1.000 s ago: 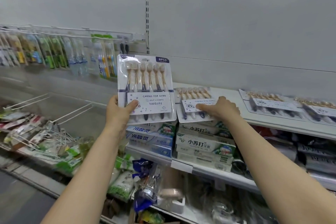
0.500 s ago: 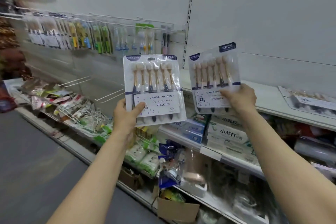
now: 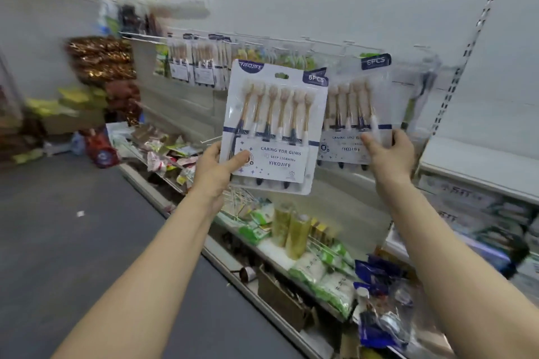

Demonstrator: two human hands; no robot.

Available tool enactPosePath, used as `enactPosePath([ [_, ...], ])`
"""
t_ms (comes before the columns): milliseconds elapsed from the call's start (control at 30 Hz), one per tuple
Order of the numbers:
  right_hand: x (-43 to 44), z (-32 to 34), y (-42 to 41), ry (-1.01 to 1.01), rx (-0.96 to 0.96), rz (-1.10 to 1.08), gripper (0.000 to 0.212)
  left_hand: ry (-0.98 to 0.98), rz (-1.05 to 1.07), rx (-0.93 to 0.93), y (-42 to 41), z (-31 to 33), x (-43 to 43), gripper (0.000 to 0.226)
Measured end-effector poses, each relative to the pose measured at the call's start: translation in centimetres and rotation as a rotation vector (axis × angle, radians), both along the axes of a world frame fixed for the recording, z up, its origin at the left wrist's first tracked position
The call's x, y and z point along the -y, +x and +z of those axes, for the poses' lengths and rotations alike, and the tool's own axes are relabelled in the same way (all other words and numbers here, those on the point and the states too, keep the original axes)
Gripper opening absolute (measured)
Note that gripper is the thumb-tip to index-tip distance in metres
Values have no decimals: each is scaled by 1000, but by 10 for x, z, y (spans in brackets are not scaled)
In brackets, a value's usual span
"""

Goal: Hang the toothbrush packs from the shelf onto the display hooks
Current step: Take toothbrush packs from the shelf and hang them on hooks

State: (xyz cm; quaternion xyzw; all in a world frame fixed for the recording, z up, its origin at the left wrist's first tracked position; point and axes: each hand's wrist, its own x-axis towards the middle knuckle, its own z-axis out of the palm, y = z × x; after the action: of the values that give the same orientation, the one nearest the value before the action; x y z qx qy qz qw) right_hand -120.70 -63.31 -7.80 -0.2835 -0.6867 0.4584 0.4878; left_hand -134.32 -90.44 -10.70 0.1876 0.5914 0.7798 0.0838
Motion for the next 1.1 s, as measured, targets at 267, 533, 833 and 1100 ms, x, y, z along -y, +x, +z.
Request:
enactPosePath([
  [267, 77, -10, -178, -92, -72, 185, 27, 23, 60, 29, -142, -13, 88, 33],
  [533, 114, -17, -371, -137, -160, 356, 24, 67, 135, 10, -300, -29, 129, 37],
  [833, 103, 5, -585, -141, -197, 390, 23, 93, 117, -24, -505, -3, 117, 34],
  [1100, 98, 6, -710, -160, -219, 315, 29, 132, 28, -14, -661, -9, 104, 43],
])
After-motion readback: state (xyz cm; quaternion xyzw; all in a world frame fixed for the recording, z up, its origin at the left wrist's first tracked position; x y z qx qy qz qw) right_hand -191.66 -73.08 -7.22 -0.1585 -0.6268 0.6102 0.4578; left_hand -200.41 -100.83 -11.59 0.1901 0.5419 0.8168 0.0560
